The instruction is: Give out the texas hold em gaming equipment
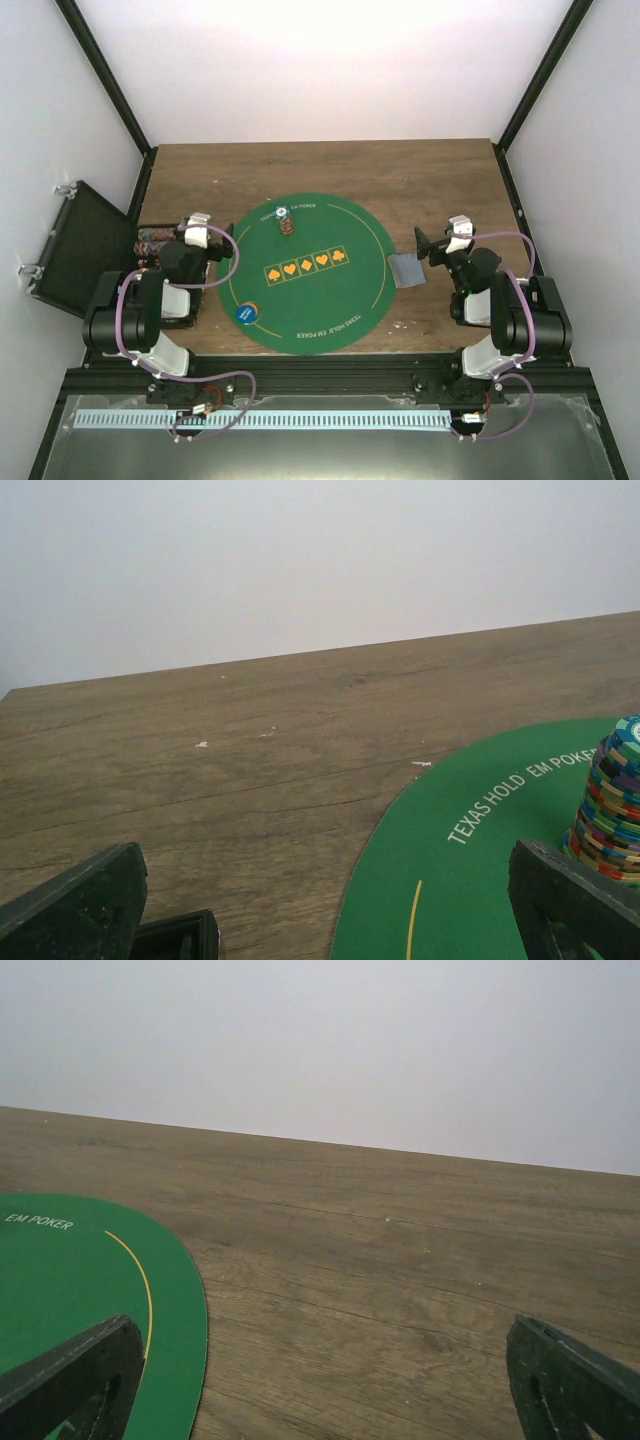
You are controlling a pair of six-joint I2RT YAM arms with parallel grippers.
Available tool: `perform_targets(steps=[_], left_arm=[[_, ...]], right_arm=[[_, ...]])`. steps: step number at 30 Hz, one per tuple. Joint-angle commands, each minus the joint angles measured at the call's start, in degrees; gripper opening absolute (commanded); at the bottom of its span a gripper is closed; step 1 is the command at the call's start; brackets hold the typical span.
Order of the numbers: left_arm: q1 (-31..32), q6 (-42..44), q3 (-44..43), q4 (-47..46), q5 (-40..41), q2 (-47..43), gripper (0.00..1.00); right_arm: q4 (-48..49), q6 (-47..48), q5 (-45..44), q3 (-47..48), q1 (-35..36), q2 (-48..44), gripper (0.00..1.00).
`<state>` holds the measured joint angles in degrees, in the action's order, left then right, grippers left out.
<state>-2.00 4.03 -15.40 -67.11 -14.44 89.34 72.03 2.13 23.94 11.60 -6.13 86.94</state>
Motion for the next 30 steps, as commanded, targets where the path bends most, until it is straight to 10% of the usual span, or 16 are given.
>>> perform_targets(steps=[1, 15, 23, 30], left_arm=[[-0.2, -0.52, -0.76, -0.79, -0.77, -0.13, 1.0], [-0.27, -0.59, -1.99, 2.55, -0.82, -2.24, 1.0], [-0.62, 5.66, -20.05, 47.82, -8.77, -15.28, 1.0], [-0.36, 34.19, -43.94, 113.97, -27.85, -19.66, 0.99]], right_arm=[[0.58, 0.26, -0.68, 1.19, 0.5, 0.08, 1.0], [-23.28, -12.41, -16.99, 6.51, -0.78, -19.36, 1.0], [-38.9, -18.67, -2.76, 15.49, -1.87, -33.46, 1.0], [-53.62, -19.0, 19.63, 26.17, -1.78, -35.41, 1.0]])
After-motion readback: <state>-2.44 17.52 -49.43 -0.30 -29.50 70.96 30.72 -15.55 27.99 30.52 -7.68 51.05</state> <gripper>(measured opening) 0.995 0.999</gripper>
